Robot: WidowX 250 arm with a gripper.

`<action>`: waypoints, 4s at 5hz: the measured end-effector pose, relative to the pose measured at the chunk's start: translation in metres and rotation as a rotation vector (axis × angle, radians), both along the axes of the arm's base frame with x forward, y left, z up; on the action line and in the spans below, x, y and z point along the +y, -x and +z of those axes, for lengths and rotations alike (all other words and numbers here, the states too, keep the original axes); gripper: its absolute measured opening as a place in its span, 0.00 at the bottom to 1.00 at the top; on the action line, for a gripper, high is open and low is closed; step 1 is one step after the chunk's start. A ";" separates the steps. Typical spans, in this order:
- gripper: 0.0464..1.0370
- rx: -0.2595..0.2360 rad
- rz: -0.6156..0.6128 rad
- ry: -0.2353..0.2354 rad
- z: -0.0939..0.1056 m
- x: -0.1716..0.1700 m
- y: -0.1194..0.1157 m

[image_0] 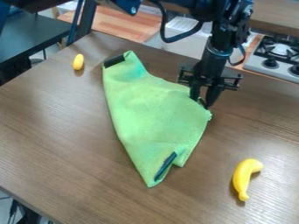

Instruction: Unfolded the cloth from top right to bottom left

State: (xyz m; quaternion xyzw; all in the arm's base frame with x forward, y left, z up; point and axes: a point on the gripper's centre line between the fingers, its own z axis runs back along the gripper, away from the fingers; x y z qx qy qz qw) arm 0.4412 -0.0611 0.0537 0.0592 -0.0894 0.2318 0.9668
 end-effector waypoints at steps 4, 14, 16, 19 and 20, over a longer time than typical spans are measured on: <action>0.00 -0.145 -0.049 0.158 0.065 0.004 0.014; 0.00 -0.126 -0.015 0.265 0.062 0.198 0.162; 0.00 -0.095 0.179 0.246 0.056 0.220 0.176; 0.02 -0.030 0.253 0.272 0.047 0.238 0.191; 0.15 0.067 0.263 0.238 0.045 0.254 0.193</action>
